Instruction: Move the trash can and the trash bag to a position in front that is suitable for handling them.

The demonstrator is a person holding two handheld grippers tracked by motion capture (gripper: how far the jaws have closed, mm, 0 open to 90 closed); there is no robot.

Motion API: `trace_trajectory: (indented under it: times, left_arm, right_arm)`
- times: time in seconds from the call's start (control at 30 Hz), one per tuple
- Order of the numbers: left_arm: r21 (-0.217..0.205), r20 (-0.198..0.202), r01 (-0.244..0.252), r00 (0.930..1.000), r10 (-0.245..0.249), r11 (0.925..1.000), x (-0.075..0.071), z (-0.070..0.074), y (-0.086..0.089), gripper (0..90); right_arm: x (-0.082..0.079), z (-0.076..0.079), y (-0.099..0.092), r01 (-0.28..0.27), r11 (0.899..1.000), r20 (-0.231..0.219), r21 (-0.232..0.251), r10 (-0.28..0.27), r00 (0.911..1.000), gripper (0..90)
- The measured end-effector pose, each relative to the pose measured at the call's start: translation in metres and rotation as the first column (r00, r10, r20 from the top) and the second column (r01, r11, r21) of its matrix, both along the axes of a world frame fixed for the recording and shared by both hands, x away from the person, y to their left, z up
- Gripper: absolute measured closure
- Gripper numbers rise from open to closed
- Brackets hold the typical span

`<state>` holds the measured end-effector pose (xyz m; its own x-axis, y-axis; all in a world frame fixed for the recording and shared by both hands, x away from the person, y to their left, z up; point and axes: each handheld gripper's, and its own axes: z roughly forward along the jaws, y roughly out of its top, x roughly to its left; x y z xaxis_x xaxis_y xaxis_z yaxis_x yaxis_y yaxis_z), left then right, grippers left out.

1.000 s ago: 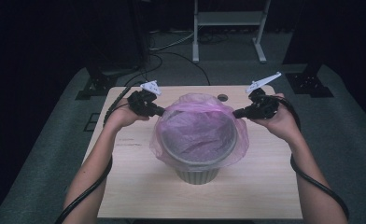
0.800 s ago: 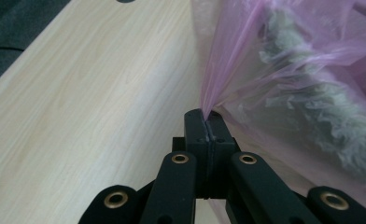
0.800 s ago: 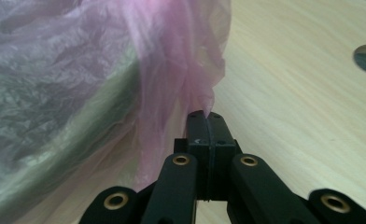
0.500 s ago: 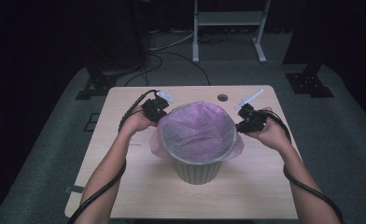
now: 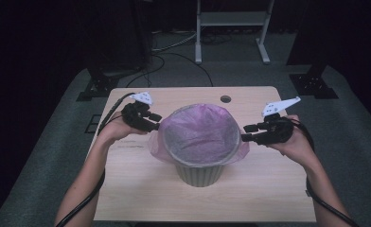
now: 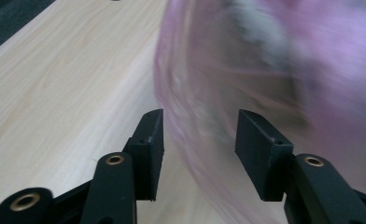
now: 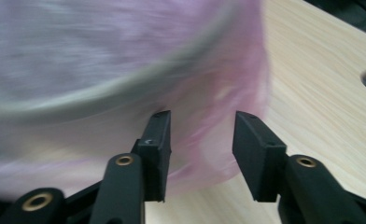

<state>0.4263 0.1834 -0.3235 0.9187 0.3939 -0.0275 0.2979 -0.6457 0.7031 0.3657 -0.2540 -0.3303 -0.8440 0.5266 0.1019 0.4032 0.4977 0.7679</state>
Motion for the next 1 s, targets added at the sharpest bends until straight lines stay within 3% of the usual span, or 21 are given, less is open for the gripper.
trace_trajectory:
  times: [0.13,0.23,0.4,0.53,0.6,0.67,0.83,0.9,1.0]
  left_arm:
    - [-0.04,-0.004,0.059,0.9983,-0.059,0.9975,-0.021,0.003,0.011,48.1]
    - [-0.08,-0.019,0.119,0.9925,-0.121,0.9896,-0.035,0.0,0.014,44.8]
    - [-0.09,-0.032,0.195,0.9796,-0.198,0.9767,-0.052,-0.008,0.009,38.0]
    - [-0.103,-0.03,0.214,0.9755,-0.218,0.9715,-0.057,-0.015,0.002,38.1]
    - [-0.114,-0.022,0.212,0.9761,-0.216,0.9705,-0.057,-0.016,-0.001,43.2]
    - [-0.089,-0.011,0.204,0.9785,-0.206,0.9749,-0.058,-0.017,-0.003,47.7]
    - [-0.079,0.011,0.167,0.9859,-0.167,0.9828,-0.059,-0.021,-0.005,74.1]
    - [-0.071,0.027,0.169,0.9856,-0.167,0.9831,-0.06,-0.022,-0.006,85.6]
    - [-0.087,0.043,0.17,0.9851,-0.167,0.9816,-0.061,-0.025,-0.006,90.0]
  right_arm:
    - [-0.022,0.005,0.0,-0.088,0.996,0.015,0.02,0.087,0.9961,51.5]
    - [-0.033,0.004,0.004,-0.143,0.989,0.009,0.044,0.143,0.9897,47.6]
    - [-0.038,-0.003,0.016,-0.178,0.983,0.001,0.036,0.178,0.984,43.5]
    - [-0.039,-0.009,0.026,-0.162,0.987,0.021,0.021,0.161,0.9867,47.7]
    - [-0.04,-0.011,0.029,-0.149,0.989,0.029,0.016,0.148,0.9885,56.4]
    - [-0.041,-0.013,0.03,-0.137,0.99,0.037,0.025,0.136,0.9901,64.7]
    - [-0.045,-0.016,0.03,-0.083,0.996,0.07,0.036,0.08,0.9943,90.0]
    - [-0.044,-0.018,0.029,-0.071,0.997,0.07,0.044,0.068,0.9953,90.0]
    - [-0.045,-0.021,0.03,-0.08,0.996,0.056,0.043,0.078,0.9954,90.0]
